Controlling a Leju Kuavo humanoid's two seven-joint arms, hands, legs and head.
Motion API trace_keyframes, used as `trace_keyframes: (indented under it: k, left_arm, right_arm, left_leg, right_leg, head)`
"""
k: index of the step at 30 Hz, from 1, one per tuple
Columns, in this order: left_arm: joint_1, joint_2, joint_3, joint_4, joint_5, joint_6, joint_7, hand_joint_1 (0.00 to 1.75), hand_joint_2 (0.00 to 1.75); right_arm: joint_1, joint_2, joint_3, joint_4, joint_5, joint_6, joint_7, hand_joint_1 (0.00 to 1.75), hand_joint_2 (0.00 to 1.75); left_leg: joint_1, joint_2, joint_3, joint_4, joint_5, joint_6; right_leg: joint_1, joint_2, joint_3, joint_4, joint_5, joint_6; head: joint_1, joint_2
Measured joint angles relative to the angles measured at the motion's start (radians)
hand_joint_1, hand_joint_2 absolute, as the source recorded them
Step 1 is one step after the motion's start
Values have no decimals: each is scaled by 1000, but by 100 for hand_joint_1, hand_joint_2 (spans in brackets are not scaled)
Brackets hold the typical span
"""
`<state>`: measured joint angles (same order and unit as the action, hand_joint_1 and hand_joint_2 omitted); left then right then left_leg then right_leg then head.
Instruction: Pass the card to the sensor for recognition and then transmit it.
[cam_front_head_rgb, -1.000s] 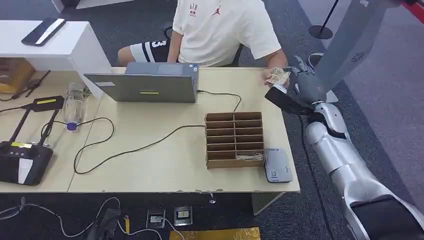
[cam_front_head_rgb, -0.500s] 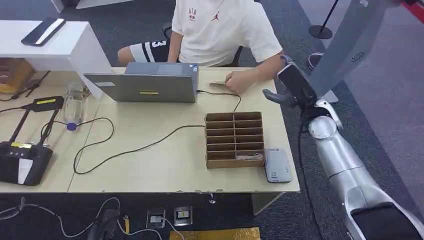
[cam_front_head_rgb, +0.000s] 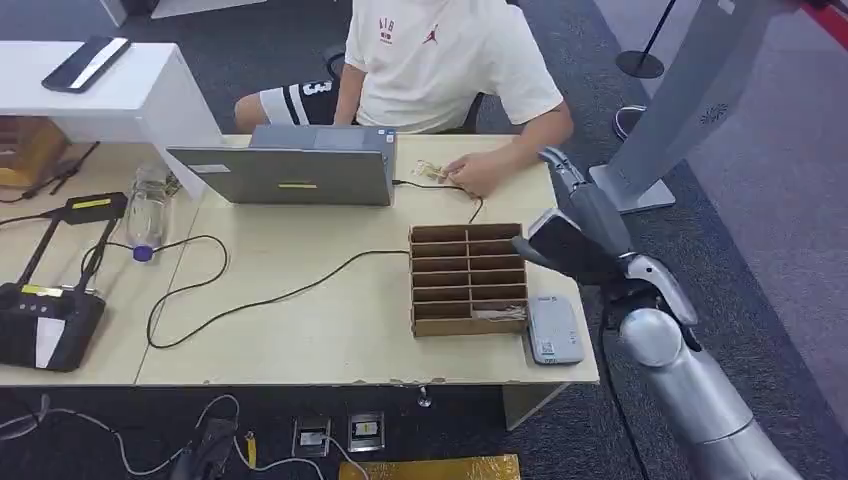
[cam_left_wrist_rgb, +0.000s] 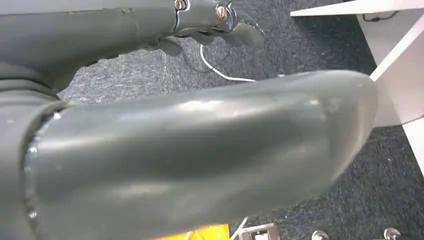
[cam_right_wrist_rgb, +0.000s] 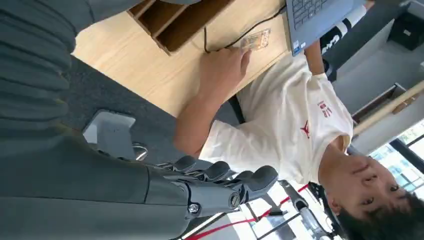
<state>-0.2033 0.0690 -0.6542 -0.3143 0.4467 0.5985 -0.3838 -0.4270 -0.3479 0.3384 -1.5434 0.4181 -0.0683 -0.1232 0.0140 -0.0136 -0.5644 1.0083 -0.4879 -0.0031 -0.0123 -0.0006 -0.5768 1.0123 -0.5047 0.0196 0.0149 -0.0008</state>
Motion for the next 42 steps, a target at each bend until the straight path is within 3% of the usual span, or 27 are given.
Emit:
trace_keyframes:
  k: [17, 27, 33, 42]
  left_arm:
    - [1, 0, 0, 6, 13, -3, 0, 0, 0]
    - [19, 0, 0, 7, 53, -5, 0, 0, 0]
    - [32, -1, 0, 7, 60, -5, -3, 0, 0]
    - [41, -1, 3, 7, 95, -6, -3, 0, 0]
  right_arm:
    - [179, -56, 75, -155, 113, -17, 58, 0, 175]
    - [205, -99, 128, -164, 205, 14, 76, 0, 175]
    - [236, -120, 163, -151, 253, -21, 79, 0, 175]
    - [262, -136, 228, -97, 363, -118, 139, 0, 175]
  left_leg:
    - [0, 0, 0, 0, 0, 0]
    - [0, 0, 0, 0, 0, 0]
    - [0, 0, 0, 0, -1, -1]
    - [0, 0, 0, 0, -1, -1]
  right_leg:
    - [0, 0, 0, 0, 0, 0]
    - [0, 0, 0, 0, 0, 0]
    - [0, 0, 0, 0, 0, 0]
    - [0, 0, 0, 0, -1, 0]
  head:
    - [0, 0]
    - [0, 0]
    - [0, 0]
    - [0, 0]
